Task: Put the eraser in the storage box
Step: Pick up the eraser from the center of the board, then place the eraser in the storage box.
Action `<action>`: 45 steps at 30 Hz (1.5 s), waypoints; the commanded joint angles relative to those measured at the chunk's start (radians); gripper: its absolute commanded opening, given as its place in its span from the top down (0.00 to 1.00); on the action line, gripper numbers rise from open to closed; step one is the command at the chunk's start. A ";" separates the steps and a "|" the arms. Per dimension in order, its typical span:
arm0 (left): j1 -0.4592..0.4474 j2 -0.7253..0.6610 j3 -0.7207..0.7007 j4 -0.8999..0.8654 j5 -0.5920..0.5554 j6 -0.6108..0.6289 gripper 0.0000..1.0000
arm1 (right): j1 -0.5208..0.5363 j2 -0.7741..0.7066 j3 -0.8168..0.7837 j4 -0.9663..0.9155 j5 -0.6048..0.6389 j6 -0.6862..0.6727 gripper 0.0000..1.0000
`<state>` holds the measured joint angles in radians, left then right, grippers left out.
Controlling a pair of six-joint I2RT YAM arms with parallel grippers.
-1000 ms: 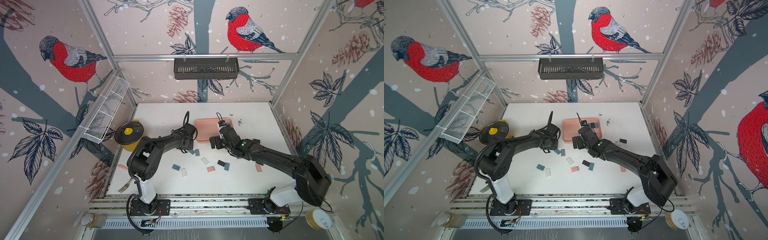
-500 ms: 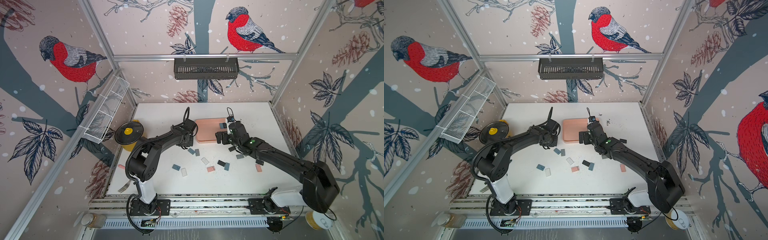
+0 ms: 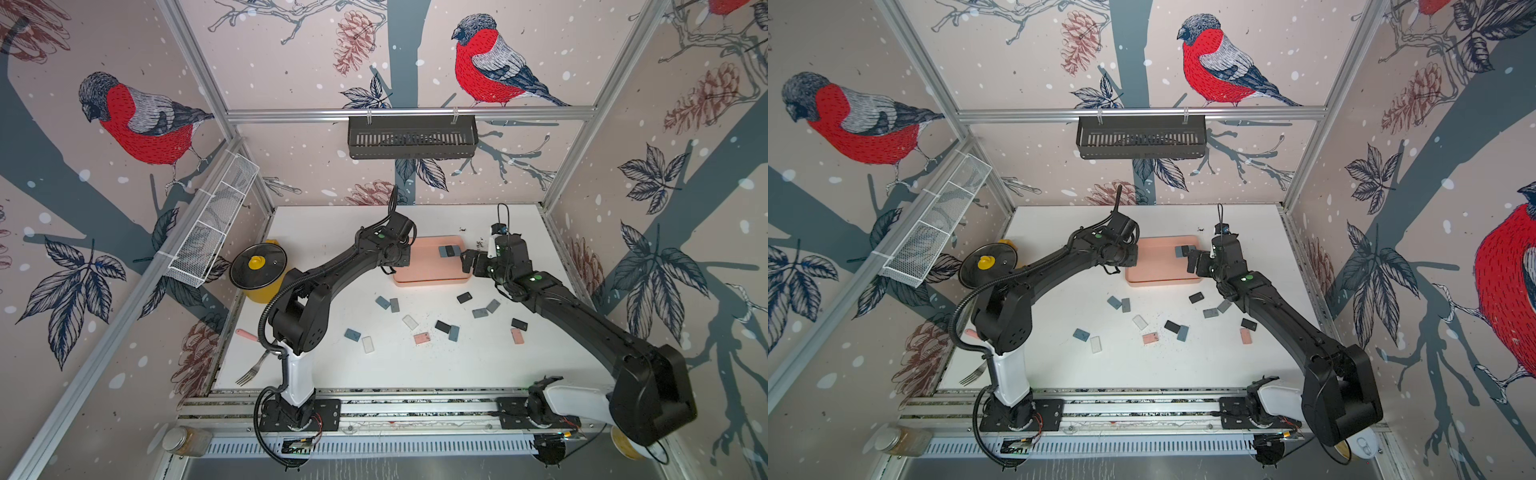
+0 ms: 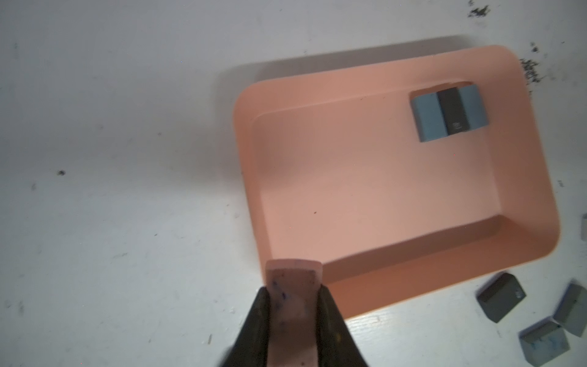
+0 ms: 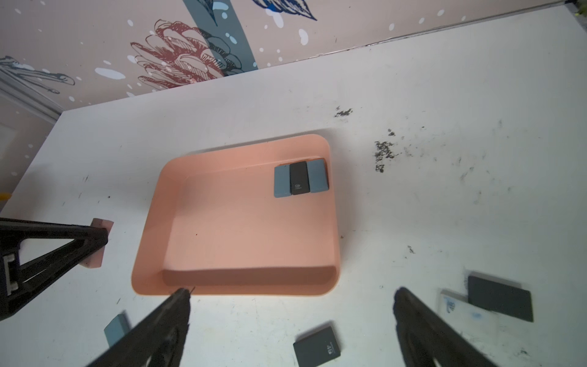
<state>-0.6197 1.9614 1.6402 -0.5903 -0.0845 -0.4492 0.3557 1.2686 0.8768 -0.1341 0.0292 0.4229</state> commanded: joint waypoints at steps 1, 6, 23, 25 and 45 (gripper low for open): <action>-0.014 0.072 0.096 -0.031 0.086 -0.028 0.79 | -0.029 -0.006 0.001 -0.011 -0.040 0.019 0.01; -0.035 0.191 0.240 -0.008 0.134 -0.064 0.79 | -0.060 -0.006 0.004 -0.009 -0.057 0.024 0.01; -0.035 0.486 0.543 0.089 0.189 -0.191 0.79 | -0.075 0.010 -0.023 0.024 -0.066 0.036 0.01; -0.035 0.499 0.548 0.094 0.182 -0.192 0.79 | -0.078 0.008 -0.028 0.027 -0.066 0.033 0.01; -0.018 0.577 0.550 0.195 0.141 -0.207 0.78 | -0.084 0.017 -0.066 0.054 -0.089 0.033 0.01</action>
<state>-0.6449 2.5301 2.1811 -0.4328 0.0704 -0.6460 0.2718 1.2865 0.8131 -0.1043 -0.0551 0.4484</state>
